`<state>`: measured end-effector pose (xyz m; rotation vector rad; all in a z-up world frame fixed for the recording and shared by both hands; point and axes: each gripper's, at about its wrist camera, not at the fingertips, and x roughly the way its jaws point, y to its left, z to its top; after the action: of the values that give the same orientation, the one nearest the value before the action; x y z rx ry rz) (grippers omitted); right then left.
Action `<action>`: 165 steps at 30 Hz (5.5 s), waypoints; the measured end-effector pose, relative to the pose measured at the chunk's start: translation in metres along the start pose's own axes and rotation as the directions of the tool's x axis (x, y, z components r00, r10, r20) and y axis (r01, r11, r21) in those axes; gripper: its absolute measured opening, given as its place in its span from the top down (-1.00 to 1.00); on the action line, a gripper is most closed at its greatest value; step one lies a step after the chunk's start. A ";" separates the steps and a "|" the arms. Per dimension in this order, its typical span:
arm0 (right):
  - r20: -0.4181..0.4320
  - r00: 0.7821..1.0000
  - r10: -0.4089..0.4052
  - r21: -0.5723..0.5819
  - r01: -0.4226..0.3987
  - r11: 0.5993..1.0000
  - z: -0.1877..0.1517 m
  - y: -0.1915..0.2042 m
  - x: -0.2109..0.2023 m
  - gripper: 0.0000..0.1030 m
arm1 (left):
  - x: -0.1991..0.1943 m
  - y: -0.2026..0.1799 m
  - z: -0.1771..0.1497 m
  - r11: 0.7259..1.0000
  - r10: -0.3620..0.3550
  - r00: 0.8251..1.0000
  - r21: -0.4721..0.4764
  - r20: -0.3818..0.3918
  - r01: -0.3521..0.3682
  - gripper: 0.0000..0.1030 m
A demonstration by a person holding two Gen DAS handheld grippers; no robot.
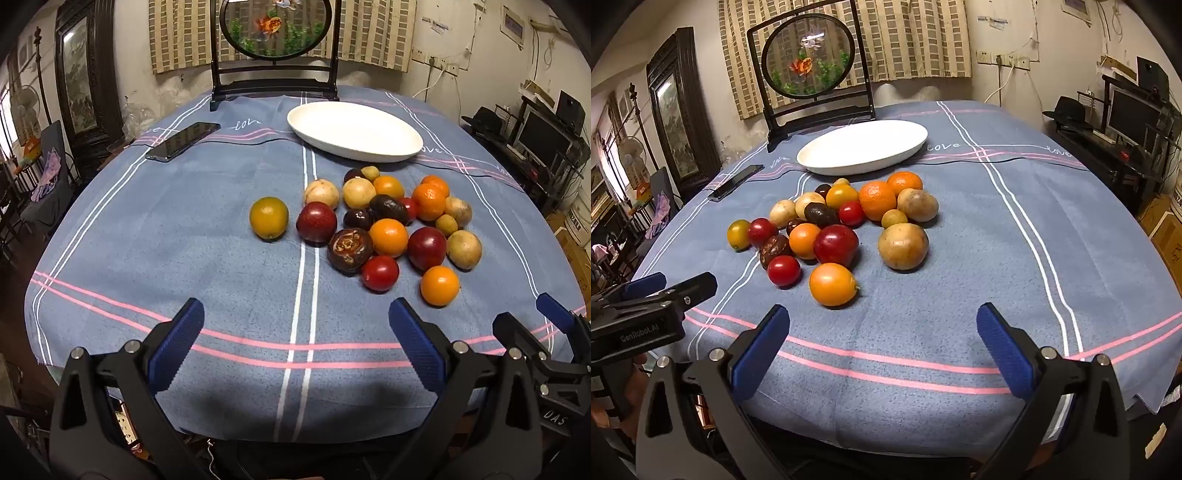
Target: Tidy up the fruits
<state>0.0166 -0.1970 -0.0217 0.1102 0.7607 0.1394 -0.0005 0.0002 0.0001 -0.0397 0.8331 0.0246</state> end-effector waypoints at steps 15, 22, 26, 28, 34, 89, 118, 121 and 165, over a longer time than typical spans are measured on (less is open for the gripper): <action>-0.003 1.000 -0.010 -0.002 0.010 1.000 -0.007 0.003 0.002 -0.97 | 0.012 -0.006 -0.009 1.000 -0.010 0.999 0.004 -0.038 0.010 -0.96; -0.012 1.000 -0.011 -0.005 0.011 1.000 -0.004 0.003 0.006 -0.97 | 0.013 -0.005 -0.008 1.000 -0.008 0.999 0.004 -0.049 0.009 -0.96; -0.014 1.000 -0.011 0.000 0.011 1.000 -0.005 0.001 0.008 -0.97 | 0.015 -0.006 -0.008 1.000 -0.008 0.999 0.008 -0.053 0.008 -0.96; -0.014 1.000 -0.011 -0.001 0.011 1.000 -0.005 0.001 0.008 -0.97 | 0.015 -0.006 -0.009 1.000 -0.006 0.999 0.008 -0.053 0.007 -0.96; -0.013 1.000 -0.013 0.001 0.013 1.000 -0.005 0.001 0.009 -0.97 | 0.016 -0.007 -0.010 1.000 -0.004 0.998 0.006 -0.056 0.004 -0.96; -0.027 0.999 -0.020 -0.001 0.020 1.000 -0.008 0.002 0.012 -0.97 | 0.020 -0.010 -0.014 1.000 -0.008 0.996 0.007 -0.085 0.009 -0.96; -0.089 0.994 0.068 -0.250 -0.088 0.964 0.005 0.008 0.034 -0.97 | 0.053 0.015 0.008 0.997 -0.053 0.995 0.055 -0.087 0.058 -0.96; -0.126 0.989 0.083 -0.289 -0.117 0.950 0.012 0.018 0.046 -0.76 | 0.059 0.024 0.015 0.997 -0.062 0.995 0.050 -0.080 0.066 -0.96; -0.117 0.947 0.298 -0.130 -0.312 0.941 0.079 -0.013 0.041 0.26 | 0.112 0.045 0.091 0.984 -0.145 0.985 0.087 -0.089 0.153 0.27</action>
<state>0.1019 -0.2073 0.0047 0.0809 0.8231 0.4997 0.1404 0.0498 -0.0232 -0.0150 0.9106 -0.1583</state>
